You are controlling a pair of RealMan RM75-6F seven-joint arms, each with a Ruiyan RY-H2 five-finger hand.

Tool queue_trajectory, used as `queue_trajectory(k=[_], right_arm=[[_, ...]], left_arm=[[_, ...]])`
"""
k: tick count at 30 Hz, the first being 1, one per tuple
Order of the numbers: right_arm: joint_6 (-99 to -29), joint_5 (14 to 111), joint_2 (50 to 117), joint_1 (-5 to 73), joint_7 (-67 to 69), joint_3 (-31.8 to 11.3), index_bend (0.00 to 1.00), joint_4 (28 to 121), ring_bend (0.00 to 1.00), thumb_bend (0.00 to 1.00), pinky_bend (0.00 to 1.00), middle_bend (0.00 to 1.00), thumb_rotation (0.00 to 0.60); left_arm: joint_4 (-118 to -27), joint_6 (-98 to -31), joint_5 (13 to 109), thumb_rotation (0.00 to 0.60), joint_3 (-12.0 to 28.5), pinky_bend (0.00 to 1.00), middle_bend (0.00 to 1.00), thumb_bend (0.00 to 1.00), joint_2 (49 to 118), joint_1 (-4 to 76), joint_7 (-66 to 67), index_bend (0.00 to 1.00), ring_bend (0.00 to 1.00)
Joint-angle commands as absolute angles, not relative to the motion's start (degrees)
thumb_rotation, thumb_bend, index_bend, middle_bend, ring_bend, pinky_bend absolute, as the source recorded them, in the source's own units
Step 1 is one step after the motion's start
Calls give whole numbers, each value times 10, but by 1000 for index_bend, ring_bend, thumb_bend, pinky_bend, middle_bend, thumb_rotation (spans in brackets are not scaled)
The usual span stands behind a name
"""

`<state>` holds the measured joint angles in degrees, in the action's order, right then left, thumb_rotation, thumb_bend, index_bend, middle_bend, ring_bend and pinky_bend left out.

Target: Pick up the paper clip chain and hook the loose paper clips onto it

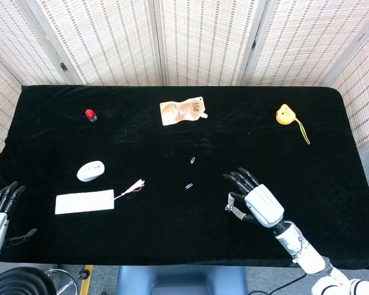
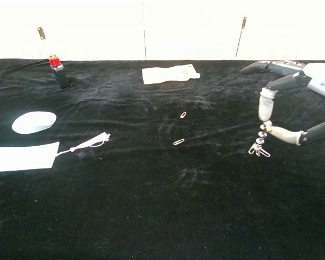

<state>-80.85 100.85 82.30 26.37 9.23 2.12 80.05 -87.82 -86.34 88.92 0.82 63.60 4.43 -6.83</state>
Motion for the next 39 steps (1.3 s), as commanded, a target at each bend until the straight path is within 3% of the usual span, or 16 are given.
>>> queue_trajectory(k=[1,39], right_arm=[[-816,1012,818,259,94,22,921,803,86,479,0,133,600],[-924,1009,775,157,119,33,921,764,89,481,0,137,600]], left_arm=[[-878,-858,888,600,7,0,0,69,638,46,-64,0,0],[-871,-775,874,600,12,0,0,69,653,99,-23,0,0]])
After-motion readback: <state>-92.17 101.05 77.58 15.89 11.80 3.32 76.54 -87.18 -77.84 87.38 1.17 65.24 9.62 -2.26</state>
